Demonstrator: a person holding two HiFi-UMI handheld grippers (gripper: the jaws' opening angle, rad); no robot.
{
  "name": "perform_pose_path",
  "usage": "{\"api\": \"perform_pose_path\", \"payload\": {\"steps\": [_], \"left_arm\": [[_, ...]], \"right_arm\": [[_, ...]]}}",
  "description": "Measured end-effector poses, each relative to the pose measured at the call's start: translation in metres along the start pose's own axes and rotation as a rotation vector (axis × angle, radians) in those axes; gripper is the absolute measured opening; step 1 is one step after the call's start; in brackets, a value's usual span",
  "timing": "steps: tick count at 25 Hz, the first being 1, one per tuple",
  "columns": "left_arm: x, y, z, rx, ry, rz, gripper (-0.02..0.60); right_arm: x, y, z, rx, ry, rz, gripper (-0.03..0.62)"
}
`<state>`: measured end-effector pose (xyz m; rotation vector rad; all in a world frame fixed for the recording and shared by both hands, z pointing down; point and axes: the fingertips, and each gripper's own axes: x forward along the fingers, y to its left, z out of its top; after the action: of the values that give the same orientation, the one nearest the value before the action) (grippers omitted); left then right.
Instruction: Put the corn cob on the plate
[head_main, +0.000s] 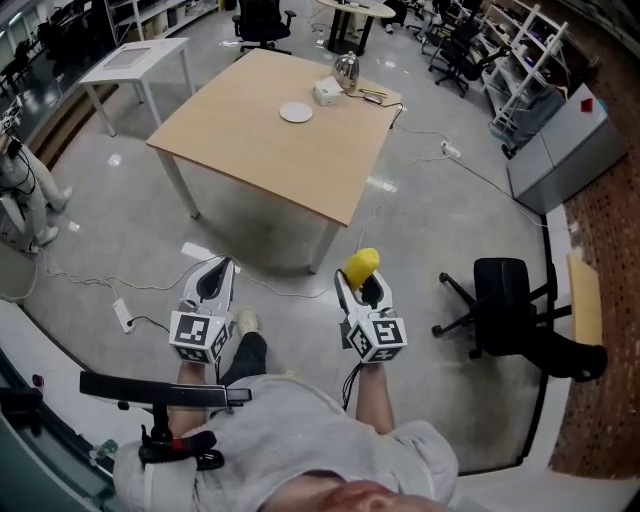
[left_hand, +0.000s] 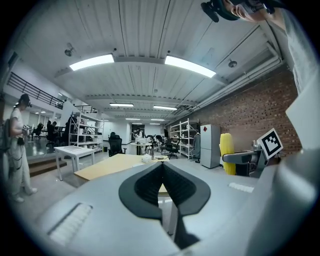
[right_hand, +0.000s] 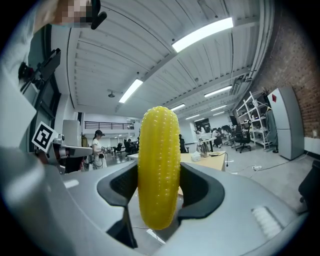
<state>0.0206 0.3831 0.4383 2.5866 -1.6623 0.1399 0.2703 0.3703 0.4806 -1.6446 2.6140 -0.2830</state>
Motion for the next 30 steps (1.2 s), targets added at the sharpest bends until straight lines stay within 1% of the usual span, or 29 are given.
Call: {"api": "perform_pose_path", "payload": {"steps": [11,18,24,27,30], "left_arm": [[0.054,0.101,0.017,-0.019,-0.004,0.023,0.02],[0.091,0.162,0.025,-0.028,-0.015,0.008,0.02],[0.117,0.21,0.025,-0.036,-0.019,-0.007,0.02],[0.126,0.237,0.016,-0.044,-0.01,0.01,0.02],[0.135,0.253,0.016,-0.053,-0.019,0.013,0.02]], "right_arm": [[0.111,0.021,0.015,-0.007,0.022,0.012,0.25],[0.176,0.037,0.021,-0.012,0.03,-0.003,0.25],[0.227,0.045,0.025,-0.022,0.027,-0.029,0.25],[0.248,0.051,0.022,-0.007,0.025,-0.035,0.25],[0.265,0.055,0.019,-0.006,0.035,-0.029,0.25]]}}
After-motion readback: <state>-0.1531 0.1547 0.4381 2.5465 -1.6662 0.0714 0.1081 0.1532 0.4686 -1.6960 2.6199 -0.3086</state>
